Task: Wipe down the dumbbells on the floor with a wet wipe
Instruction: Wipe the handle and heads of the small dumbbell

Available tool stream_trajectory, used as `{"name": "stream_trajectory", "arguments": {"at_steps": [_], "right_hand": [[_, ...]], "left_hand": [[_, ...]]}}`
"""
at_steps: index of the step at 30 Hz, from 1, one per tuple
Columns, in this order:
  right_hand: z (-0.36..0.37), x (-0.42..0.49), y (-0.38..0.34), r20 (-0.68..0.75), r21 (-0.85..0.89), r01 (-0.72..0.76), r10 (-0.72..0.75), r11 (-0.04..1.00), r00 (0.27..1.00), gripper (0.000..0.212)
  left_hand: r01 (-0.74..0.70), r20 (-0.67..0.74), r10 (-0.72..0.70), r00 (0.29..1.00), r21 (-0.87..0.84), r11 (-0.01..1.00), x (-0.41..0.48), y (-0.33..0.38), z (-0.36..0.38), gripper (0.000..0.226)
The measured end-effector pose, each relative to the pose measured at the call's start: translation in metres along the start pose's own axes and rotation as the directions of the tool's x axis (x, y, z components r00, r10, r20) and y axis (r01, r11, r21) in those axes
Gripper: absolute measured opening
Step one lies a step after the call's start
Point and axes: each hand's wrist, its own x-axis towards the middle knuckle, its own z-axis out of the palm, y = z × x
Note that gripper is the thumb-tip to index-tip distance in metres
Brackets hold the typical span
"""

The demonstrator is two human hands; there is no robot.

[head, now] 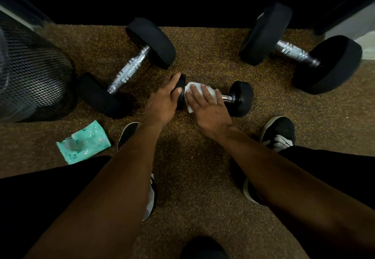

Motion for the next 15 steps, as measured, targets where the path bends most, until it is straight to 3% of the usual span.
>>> {"name": "stream_trajectory", "arguments": {"at_steps": [11, 15], "right_hand": [[0.002, -0.002, 0.006, -0.032, 0.039, -0.010, 0.011, 0.999, 0.999, 0.069], [0.002, -0.004, 0.014, -0.024, -0.054, 0.038, -0.039, 0.998, 0.999, 0.070]], "left_hand": [[-0.005, -0.018, 0.005, 1.000, 0.043, 0.999, 0.004, 0.000, 0.001, 0.049], [0.014, -0.012, -0.014, 1.000, 0.047, 0.999, 0.007, 0.002, 0.002, 0.048]]}}
